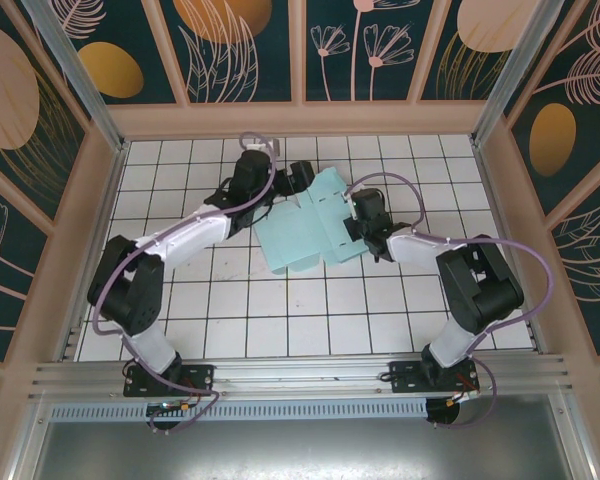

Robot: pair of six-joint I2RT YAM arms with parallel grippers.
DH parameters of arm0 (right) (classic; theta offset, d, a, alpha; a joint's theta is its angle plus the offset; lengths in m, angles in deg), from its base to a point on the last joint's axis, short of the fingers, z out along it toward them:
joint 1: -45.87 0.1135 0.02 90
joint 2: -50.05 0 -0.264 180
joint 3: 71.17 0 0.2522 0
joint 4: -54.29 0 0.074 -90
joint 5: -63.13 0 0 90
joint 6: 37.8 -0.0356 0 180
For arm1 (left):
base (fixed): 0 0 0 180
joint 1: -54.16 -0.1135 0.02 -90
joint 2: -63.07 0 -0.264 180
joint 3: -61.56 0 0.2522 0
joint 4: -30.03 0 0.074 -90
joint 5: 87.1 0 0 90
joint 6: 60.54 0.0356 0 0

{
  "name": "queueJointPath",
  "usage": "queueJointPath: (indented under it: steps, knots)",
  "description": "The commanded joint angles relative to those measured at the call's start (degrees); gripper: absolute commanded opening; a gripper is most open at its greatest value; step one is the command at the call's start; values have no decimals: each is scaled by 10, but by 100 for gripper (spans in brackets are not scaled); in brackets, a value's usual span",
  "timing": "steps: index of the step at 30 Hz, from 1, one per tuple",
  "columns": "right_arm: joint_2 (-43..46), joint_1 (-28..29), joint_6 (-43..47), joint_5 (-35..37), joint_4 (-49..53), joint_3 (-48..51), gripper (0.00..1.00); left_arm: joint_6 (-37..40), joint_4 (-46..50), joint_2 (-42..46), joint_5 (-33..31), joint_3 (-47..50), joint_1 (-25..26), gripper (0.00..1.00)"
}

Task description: Fold the paper box

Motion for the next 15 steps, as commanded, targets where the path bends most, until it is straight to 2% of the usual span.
queueJointPath:
  steps: [1, 5, 15]
  knots:
    - [31, 3, 19, -10, -21, -4, 0, 33, 76, -44, 22, -57, -4, 81]
    - [39, 3, 17, -29, -27, 1, 0, 49, 127, -103, 42, -160, -3, 80]
    - [44, 2, 14, -54, -31, 6, 0, 78, 161, -225, 79, -345, -2, 79]
